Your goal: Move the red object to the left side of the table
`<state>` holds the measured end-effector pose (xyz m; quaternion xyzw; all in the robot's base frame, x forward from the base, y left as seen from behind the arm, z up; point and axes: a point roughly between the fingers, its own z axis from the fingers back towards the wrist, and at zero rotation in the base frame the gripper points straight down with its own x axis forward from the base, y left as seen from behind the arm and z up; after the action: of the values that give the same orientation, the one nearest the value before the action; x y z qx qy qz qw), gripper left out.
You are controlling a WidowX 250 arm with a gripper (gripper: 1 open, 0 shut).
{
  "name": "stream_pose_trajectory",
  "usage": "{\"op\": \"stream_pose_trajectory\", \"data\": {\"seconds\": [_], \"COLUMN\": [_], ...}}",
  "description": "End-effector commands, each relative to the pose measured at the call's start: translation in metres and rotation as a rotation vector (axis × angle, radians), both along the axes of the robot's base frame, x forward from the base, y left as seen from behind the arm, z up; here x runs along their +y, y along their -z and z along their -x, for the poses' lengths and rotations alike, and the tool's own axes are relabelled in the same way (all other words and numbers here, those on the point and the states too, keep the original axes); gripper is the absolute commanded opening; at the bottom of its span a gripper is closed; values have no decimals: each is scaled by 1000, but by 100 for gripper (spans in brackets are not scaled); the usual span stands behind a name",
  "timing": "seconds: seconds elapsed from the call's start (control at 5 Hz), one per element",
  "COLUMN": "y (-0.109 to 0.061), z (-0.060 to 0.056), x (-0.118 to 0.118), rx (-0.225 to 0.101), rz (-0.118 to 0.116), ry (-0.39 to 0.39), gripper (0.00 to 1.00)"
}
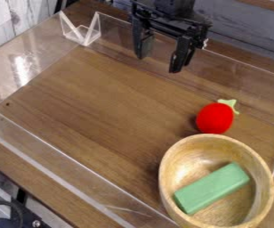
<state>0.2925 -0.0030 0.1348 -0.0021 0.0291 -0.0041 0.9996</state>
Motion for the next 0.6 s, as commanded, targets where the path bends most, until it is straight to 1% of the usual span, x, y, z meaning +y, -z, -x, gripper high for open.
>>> {"op": "stream_pose_trajectory", "data": {"seconds": [0.0,0.2,0.4], "y": [6,23,38], "z": [0,-1,-4], "x": [-10,-33,-66], "rx": [24,22,10], "rz": [7,21,19], "ry": [124,374,569], "gripper": [100,100,100]}}
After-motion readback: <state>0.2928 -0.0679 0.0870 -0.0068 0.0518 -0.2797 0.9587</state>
